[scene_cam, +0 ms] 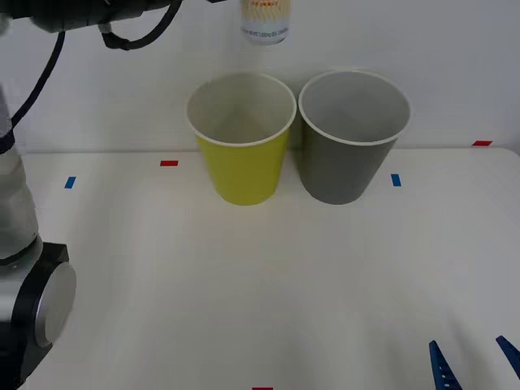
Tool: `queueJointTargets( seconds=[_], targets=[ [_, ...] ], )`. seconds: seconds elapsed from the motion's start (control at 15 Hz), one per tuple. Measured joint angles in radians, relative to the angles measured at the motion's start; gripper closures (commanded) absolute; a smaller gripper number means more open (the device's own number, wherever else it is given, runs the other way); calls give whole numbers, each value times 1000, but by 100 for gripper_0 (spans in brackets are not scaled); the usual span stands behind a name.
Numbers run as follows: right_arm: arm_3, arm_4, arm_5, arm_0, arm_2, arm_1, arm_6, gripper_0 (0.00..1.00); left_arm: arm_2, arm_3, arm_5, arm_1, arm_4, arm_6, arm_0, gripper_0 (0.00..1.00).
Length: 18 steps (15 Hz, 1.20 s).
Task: Put cans in the gray bin and PET bottles in the light green bin.
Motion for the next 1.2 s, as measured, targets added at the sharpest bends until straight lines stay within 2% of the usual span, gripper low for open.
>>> queueJointTargets(
  seconds=[0.27,0.67,1.0,1.2],
  targets=[
    [0,0,0,0,0,0,0,0,-112,175,-186,-11,-19,-20,-50,100],
    [0,0,0,0,0,0,0,0,-277,336,-479,-23,-49,-68,-67,100],
    [0,0,0,0,0,0,0,0,-314,474,-619,-104,-49,-239,-77,100],
    [0,0,0,0,0,0,0,0,-387,531,-763,-108,-44,-256,-77,100]
  ],
)
